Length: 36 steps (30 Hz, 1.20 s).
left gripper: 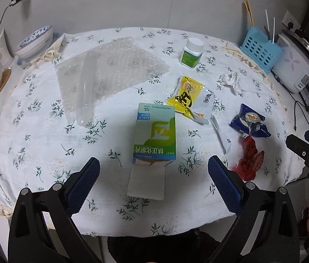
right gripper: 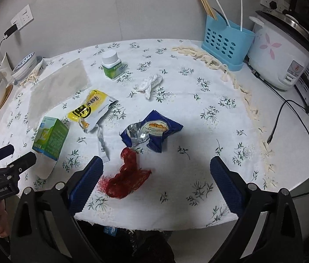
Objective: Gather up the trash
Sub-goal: 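Grasp the green medicine box with the left gripper while the right grasps the blue packet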
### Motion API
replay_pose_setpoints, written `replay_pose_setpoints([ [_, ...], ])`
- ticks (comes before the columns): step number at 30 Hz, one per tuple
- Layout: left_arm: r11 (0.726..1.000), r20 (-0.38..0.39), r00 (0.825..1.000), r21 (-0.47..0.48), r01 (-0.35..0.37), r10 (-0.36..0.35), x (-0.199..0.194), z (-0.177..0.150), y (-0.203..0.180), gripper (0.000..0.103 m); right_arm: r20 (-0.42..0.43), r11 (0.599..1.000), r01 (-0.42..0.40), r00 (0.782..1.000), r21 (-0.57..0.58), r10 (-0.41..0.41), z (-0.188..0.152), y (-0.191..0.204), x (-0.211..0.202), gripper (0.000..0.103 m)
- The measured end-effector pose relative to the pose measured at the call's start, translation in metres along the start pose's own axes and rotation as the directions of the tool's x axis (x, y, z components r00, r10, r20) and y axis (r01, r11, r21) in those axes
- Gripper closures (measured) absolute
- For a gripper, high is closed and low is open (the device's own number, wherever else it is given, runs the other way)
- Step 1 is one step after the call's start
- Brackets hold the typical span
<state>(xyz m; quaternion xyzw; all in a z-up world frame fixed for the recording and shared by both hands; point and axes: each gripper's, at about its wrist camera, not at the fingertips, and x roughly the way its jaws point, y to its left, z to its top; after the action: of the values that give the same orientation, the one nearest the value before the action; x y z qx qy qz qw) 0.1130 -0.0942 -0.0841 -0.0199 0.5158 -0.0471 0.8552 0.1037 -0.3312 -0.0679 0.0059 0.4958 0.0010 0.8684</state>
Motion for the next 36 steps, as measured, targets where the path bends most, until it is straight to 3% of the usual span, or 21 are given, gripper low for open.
replay_pose_setpoints([
  [10,1.000,-0.022,0.999,-0.007,-0.029,0.028,0.033,0.029,-0.011,0.007,-0.029,1.000,-0.030,0.999,-0.003,0.030,0.036,-0.017,0.031,0.016],
  [16,0.999,-0.045,0.998,-0.008,-0.037,0.037,0.050,0.036,-0.011,0.008,-0.094,0.998,-0.054,0.994,0.037,0.057,0.045,-0.030,0.061,0.027],
  [23,0.999,-0.083,0.996,-0.035,-0.030,0.027,0.070,0.037,-0.005,0.021,-0.197,0.995,-0.080,0.976,0.065,0.092,0.043,-0.028,0.096,0.041],
  [36,0.998,-0.105,0.994,-0.034,-0.048,0.044,0.080,0.039,-0.006,0.045,-0.254,0.994,-0.075,0.963,0.078,0.092,0.047,-0.017,0.112,0.069],
])
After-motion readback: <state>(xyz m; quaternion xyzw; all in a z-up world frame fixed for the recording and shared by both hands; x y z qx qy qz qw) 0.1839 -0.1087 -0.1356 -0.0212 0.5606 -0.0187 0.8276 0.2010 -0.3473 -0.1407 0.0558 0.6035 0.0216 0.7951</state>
